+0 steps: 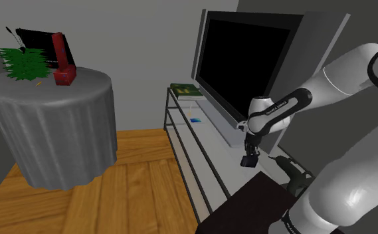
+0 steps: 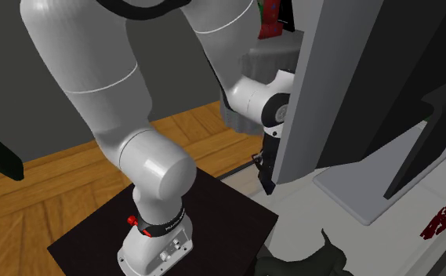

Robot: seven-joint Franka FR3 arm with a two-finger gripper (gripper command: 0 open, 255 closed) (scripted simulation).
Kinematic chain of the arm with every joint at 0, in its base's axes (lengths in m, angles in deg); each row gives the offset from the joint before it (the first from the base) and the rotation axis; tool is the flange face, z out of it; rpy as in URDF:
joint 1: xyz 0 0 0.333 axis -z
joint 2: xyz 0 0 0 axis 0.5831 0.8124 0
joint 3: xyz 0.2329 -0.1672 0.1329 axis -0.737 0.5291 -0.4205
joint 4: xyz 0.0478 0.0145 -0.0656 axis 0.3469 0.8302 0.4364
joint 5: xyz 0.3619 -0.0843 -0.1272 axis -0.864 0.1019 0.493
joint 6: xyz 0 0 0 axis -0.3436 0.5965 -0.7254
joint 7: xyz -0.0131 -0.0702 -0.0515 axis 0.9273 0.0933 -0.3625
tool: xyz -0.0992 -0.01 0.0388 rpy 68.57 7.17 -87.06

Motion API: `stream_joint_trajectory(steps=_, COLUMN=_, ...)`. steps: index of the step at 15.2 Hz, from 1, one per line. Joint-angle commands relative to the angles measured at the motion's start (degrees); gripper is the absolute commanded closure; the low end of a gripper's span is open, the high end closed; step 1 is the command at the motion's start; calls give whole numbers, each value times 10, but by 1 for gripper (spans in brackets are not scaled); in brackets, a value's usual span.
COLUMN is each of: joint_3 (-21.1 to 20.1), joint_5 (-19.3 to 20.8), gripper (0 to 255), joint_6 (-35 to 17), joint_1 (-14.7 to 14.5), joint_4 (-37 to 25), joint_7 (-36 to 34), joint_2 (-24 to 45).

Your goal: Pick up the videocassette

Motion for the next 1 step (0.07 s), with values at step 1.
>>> stream_joint_trajectory(steps=1, joint_3=28, joint_5=2, gripper=255, joint_6=-1, joint_1=30, joint_4=-26, joint_7=1, joint_2=-9)
